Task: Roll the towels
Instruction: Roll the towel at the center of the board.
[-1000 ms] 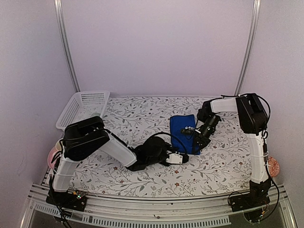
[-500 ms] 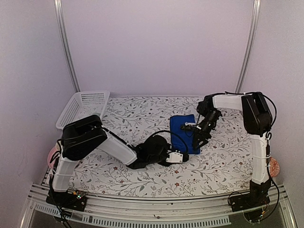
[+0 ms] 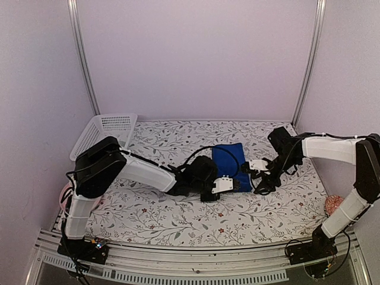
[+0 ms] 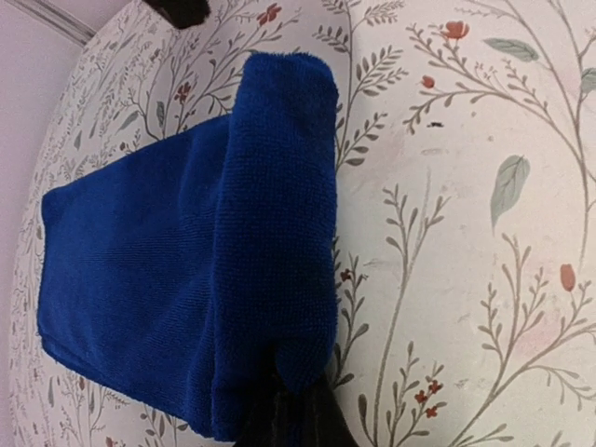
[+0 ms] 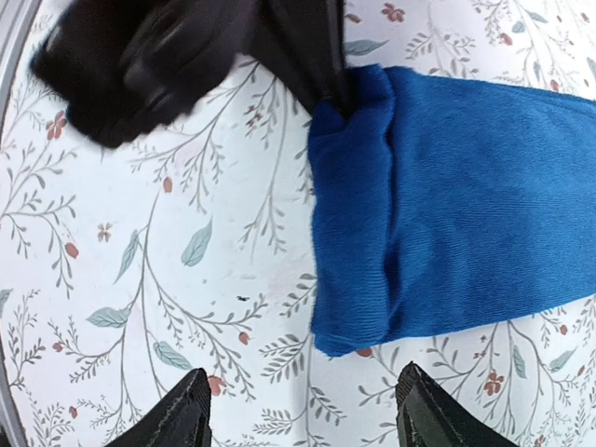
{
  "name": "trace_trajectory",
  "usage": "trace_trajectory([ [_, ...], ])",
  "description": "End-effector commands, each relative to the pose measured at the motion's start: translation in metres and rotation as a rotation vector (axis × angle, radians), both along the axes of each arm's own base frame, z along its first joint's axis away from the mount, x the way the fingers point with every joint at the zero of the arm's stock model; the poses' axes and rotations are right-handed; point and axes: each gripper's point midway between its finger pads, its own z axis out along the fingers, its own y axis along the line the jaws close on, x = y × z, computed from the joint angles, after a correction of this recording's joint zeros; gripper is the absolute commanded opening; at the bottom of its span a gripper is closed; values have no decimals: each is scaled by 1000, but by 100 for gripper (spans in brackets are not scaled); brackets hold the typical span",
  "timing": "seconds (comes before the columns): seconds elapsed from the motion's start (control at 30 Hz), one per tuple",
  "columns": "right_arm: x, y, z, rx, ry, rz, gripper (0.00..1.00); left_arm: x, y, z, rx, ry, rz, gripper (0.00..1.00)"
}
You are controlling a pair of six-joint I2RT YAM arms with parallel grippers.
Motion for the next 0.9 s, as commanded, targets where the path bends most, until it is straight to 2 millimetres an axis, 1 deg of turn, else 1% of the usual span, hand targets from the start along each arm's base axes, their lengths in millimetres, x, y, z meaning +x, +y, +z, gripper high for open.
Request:
trace_trajectory([
  [0.0,15,13,6,57,-338,92,70,-28,18,-40,91,287,-19,0],
  [0.07,6,18,2,83,-402,126,72,-29,17,-36,76,341,-29,0],
  [0.13,3,27,5,104,-460,147,72,-29,16,-33,61,396,-34,0],
  [0.27,4,41,5,99,-553,161,72,-27,15,-28,31,506,-41,0],
  [0.33,6,46,1,79,-582,158,72,-25,15,-29,27,546,-37,0],
  [0.5,10,50,-15,27,-597,147,67,-22,17,-30,19,588,-24,0],
  [0.63,11,46,-24,-8,-603,136,61,-18,16,-31,10,620,-15,0],
  [0.73,8,42,-26,-20,-620,151,59,-16,17,-32,11,644,-6,0],
  [0.87,5,42,-20,-7,-647,169,59,-13,18,-33,1,674,3,0],
])
